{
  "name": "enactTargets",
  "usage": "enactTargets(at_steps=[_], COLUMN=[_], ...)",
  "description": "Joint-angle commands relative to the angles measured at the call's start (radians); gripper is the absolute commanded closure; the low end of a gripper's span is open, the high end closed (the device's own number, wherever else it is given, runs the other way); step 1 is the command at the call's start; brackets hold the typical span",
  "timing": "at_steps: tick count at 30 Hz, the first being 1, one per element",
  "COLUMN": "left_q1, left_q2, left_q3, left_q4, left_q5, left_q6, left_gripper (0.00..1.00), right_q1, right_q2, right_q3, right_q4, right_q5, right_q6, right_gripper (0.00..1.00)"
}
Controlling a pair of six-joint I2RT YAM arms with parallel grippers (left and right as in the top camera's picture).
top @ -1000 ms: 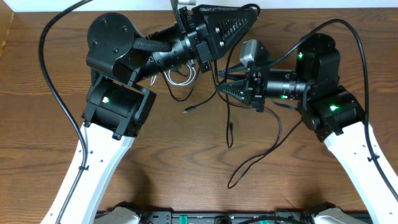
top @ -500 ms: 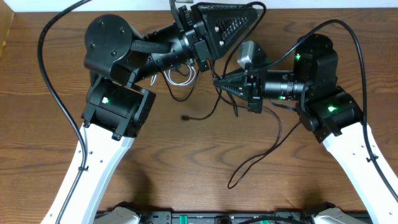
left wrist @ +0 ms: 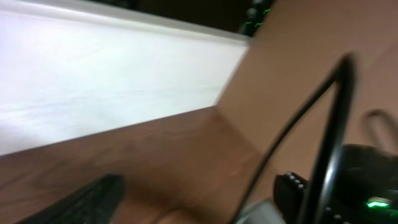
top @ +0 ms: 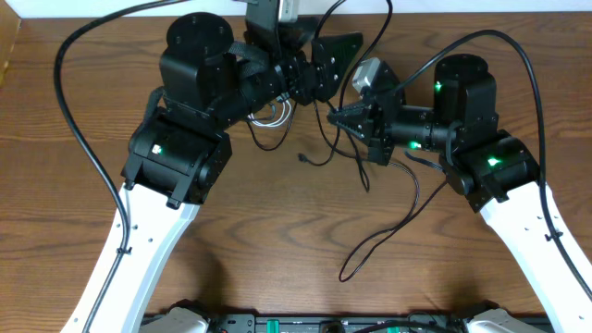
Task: Untangle cables
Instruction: 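Pull the black cable rightward with the right gripper, separating it from the white cable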
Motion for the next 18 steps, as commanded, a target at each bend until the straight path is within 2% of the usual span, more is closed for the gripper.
enactTargets(at_steps=[1,5,10,12,15,18], left_q1=[-0.001,0.000,0.038,0.064,0.095,0.099], left_q2=[-0.012,-0.012,-0.012,-0.012,-0.012,-0.012], left_q3=[0.008,0.008,0.008,0.008,0.008,0.008], left_q4=[-0.054,-0.099,-0.192,-0.274,-0.438,-0.527], left_q5=[-0.147,-0.147,-0.153,-0.214,-0.385,-0.447], left_q6=[0.103,0.107,0.106,0.106,0.106,0.107], left_gripper=[0.11,0.09,0.09,0.09,0.09,0.09], right_q1=[0.005,-0.004,-0.048,-0.082,-0.176,-0.299], right_q2=[-0.010,-0.010,-0.010,-0.010,-0.010,-0.010], right_q3=[0.008,0.008,0.008,0.008,0.030,0.111], right_q4=[-0.006,-0.016,-0.050,-0.075,-0.151,-0.262], right_q5=[0.152,0.369,0.500,0.511,0.510,0.510], right_q6=[0.036,0.150,0.211,0.220,0.220,0.219], right_gripper=[0.99,0.99,0.99,0.99,0.99,0.99])
